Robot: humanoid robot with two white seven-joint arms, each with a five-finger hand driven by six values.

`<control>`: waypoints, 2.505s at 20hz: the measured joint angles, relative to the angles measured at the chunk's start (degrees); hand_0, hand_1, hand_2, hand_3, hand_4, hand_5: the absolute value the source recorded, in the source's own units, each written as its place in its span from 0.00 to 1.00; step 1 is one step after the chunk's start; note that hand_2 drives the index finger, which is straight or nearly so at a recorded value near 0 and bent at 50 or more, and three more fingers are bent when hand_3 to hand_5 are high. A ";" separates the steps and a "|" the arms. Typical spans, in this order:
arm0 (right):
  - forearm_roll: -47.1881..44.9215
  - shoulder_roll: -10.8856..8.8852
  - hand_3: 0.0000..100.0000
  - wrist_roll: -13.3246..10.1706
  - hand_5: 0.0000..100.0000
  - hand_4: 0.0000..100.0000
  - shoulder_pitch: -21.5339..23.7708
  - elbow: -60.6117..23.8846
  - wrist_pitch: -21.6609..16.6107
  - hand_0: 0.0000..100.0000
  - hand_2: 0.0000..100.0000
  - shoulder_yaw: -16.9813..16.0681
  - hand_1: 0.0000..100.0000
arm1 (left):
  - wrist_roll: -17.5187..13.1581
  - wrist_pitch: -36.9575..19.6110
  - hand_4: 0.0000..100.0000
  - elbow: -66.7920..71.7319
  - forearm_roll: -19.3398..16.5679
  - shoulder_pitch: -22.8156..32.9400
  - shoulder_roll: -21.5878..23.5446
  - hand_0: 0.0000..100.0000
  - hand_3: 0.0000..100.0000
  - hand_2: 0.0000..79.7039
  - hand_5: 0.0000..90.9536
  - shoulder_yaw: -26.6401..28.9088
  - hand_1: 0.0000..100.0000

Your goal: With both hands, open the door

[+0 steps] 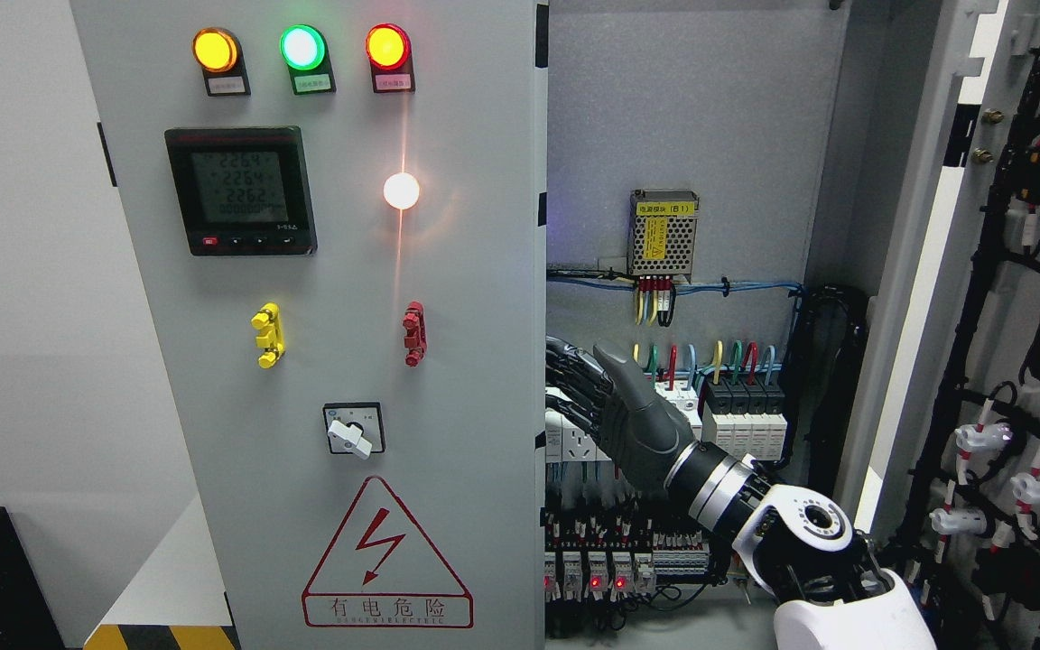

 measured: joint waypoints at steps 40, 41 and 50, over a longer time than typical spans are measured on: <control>0.01 0.01 0.00 5.45 0.00 0.00 -2.72 2.71 1.90 0.19 0.00 -0.09 0.00 | 0.00 0.00 0.00 0.00 0.00 0.00 0.00 0.00 0.00 0.00 0.00 0.00 0.00; 0.01 0.01 0.00 5.65 0.00 0.00 -2.78 2.84 1.90 0.19 0.00 -0.09 0.00 | 0.00 0.00 0.00 0.00 0.00 0.00 0.00 0.00 0.00 0.00 0.00 0.00 0.00; 0.02 0.00 0.00 7.70 0.00 0.00 -3.59 3.81 1.90 0.19 0.00 -0.17 0.00 | 0.00 0.00 0.00 0.00 0.00 0.00 0.00 0.00 0.00 0.00 0.00 0.00 0.00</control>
